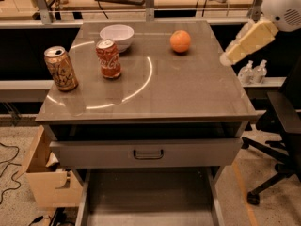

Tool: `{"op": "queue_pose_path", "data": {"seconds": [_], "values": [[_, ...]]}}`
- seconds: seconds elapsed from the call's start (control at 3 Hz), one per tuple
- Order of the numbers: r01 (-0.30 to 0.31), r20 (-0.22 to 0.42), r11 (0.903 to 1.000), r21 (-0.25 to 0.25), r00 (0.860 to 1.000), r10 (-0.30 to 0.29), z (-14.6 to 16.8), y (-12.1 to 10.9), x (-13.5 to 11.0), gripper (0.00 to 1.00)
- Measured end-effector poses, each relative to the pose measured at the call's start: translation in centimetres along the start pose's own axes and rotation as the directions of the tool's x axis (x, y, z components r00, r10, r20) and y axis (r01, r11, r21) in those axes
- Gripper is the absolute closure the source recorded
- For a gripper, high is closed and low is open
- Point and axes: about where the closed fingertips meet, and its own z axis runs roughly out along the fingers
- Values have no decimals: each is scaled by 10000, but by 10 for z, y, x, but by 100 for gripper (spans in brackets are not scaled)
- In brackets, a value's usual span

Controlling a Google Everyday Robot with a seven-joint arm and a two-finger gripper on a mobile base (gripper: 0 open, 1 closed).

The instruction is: Place orange into middle drawer

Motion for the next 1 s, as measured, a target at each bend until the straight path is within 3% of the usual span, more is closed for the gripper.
{"op": "queue_pose_path", "data": {"seconds": [0.33, 0.67, 1.0], "values": [[-855, 2054, 9955, 419, 9758, 751, 35, -22, -19, 0], [-1690, 2862, 9794, 1108, 9491, 1314, 48, -38, -30, 0], [-1867, 3058, 9712, 1484, 9425, 1344, 47, -48, -34, 0]]}}
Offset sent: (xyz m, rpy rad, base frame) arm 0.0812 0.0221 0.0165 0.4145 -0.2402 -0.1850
